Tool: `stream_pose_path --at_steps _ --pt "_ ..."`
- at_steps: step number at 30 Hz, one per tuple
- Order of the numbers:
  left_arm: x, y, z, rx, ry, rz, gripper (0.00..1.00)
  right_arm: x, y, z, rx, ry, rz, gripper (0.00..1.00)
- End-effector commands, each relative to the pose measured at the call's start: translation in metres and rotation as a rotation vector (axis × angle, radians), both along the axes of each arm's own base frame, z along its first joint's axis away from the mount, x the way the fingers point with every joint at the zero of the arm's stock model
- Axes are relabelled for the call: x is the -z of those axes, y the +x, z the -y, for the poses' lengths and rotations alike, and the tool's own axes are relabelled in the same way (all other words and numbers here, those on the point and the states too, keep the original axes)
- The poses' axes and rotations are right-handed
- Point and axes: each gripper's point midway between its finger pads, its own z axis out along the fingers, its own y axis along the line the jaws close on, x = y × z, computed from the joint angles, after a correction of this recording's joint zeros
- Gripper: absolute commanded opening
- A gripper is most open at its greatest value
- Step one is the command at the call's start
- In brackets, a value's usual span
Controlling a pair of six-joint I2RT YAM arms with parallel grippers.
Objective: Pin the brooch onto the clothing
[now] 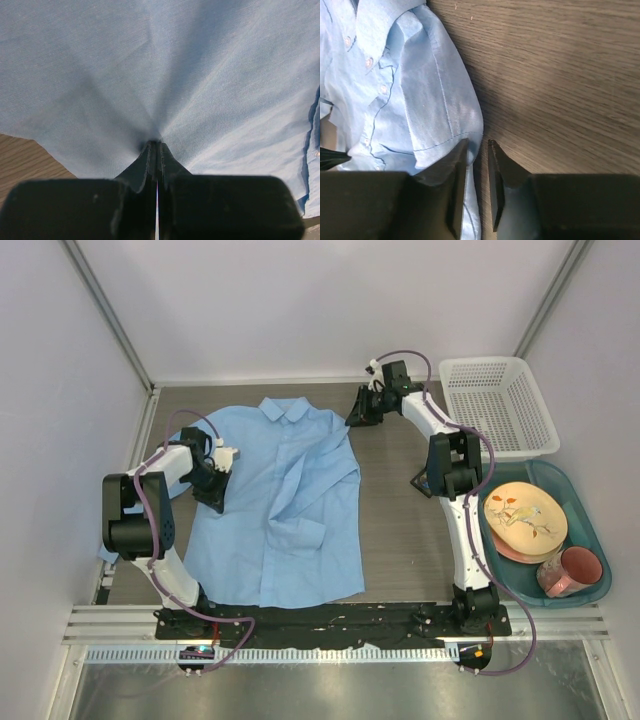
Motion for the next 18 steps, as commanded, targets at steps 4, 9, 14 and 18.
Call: stream_pose_path --at_steps 4,9,14,18 --pt "0.014 -0.013 -0.018 0.022 0.088 -0.042 0.00 -0.021 0.003 -0.013 -0.034 0.060 0.048 0.01" --pt "0.017 -0.019 -0.024 0.044 0.114 -0.049 0.00 -0.043 0.018 0.010 -0.012 -0.034 0.165 0.01" --pt "0.020 -0.023 -0.027 0.047 0.122 -0.059 0.00 -0.058 0.036 0.040 -0.029 -0.260 0.345 0.01" --pt "0.021 -0.021 -0.027 0.042 0.120 -0.057 0.00 -0.071 0.047 0.052 -0.059 -0.411 0.458 0.01"
